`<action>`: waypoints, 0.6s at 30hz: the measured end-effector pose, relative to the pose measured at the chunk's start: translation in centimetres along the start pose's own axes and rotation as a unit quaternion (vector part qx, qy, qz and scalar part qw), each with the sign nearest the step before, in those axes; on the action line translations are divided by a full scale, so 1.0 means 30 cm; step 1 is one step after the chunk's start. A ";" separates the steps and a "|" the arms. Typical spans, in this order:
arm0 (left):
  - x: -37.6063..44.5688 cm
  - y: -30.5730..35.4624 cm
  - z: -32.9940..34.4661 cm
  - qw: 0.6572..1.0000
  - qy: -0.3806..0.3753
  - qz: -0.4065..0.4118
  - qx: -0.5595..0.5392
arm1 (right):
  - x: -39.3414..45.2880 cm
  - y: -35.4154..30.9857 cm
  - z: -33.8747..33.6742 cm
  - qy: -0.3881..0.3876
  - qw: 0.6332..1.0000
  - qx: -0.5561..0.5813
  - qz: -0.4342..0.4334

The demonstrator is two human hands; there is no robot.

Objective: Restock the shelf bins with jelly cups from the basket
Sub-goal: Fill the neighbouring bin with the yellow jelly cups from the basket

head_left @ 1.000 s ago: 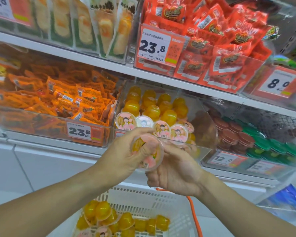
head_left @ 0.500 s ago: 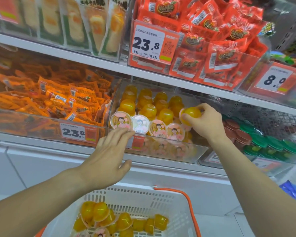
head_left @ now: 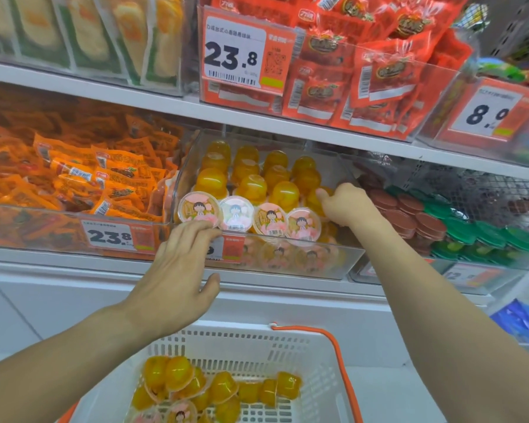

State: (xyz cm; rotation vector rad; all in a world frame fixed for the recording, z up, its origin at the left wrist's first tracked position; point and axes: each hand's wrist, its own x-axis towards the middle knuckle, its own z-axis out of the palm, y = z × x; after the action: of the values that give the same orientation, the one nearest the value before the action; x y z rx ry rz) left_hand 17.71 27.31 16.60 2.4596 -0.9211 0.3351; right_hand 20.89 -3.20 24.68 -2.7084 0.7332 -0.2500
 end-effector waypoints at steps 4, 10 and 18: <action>0.002 0.005 0.011 1.000 0.013 -0.001 0.005 | -0.011 -0.005 0.020 0.023 0.999 0.033 -0.001; 0.002 0.012 0.010 1.000 0.010 -0.009 -0.002 | -0.055 0.007 -0.005 0.043 0.998 0.014 -0.032; -0.018 0.077 0.017 0.988 0.128 -0.043 -0.076 | -0.316 -0.023 0.036 0.218 0.910 0.141 -0.325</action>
State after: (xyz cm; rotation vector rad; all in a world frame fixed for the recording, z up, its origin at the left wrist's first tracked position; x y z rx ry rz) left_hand 15.81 25.83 16.78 2.2451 -0.7028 0.5184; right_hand 13.39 2.53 23.12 -2.5343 -0.1444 -1.0499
